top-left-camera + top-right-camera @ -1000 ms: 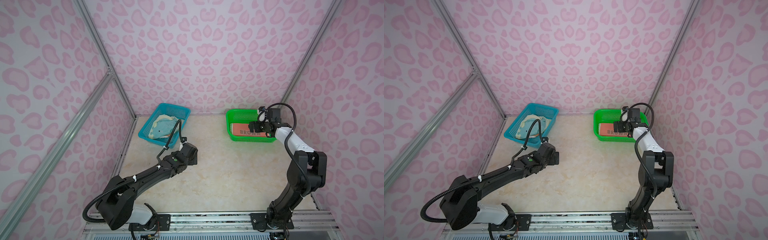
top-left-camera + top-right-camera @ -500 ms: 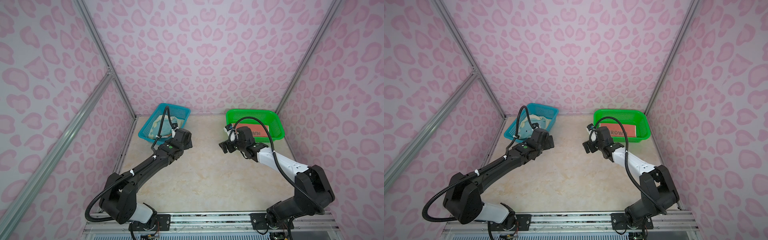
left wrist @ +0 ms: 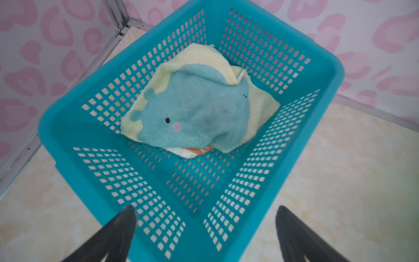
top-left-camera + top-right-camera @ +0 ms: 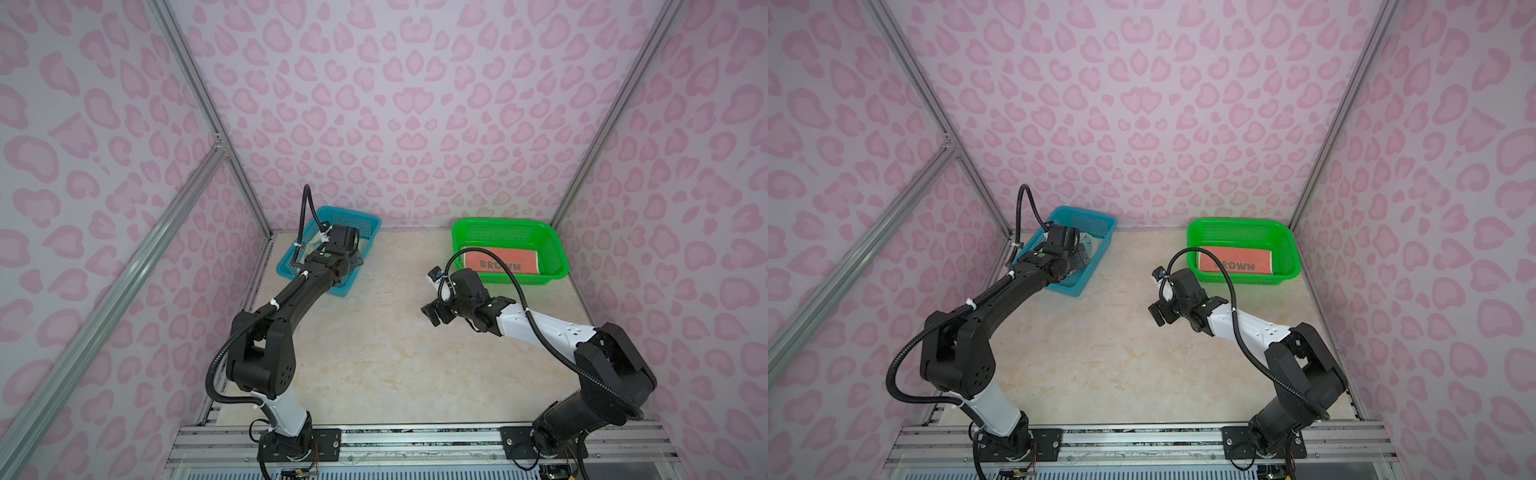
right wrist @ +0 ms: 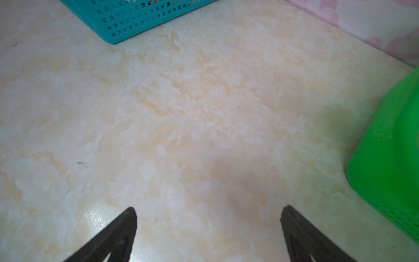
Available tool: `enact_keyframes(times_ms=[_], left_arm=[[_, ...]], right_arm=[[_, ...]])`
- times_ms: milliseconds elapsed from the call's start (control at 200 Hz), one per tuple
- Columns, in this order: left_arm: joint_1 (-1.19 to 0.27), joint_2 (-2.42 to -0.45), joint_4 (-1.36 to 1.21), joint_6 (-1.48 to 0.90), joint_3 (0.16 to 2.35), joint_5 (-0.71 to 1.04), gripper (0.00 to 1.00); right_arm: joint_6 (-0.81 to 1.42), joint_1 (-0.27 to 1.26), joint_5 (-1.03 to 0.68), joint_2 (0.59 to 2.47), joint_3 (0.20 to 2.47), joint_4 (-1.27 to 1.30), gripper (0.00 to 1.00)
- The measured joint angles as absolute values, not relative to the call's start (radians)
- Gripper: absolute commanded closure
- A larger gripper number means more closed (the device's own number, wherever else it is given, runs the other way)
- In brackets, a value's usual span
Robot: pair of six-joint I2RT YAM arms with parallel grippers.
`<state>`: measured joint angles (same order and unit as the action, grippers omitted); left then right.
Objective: Fold and stack the towels
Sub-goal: 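Grasp the whale towel in the teal basket with left gripper while right withdraws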
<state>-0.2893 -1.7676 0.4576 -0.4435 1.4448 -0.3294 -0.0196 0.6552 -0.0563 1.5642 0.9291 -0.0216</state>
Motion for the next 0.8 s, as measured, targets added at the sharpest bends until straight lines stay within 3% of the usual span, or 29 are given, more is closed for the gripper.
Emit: enact_keyframes(times_ms=[470, 800], left_arm=[[-0.172, -2.104, 0.504, -0.429, 1.744, -0.196, 0.09], [-0.171, -2.318, 0.611, -0.395, 1.981, -0.194, 0.21]], right_arm=[[-0.008, 0.673, -0.05, 1.549, 0.854, -0.007, 0.01], [0.01, 0.683, -0.051, 1.592, 0.867, 0.0, 0.01]])
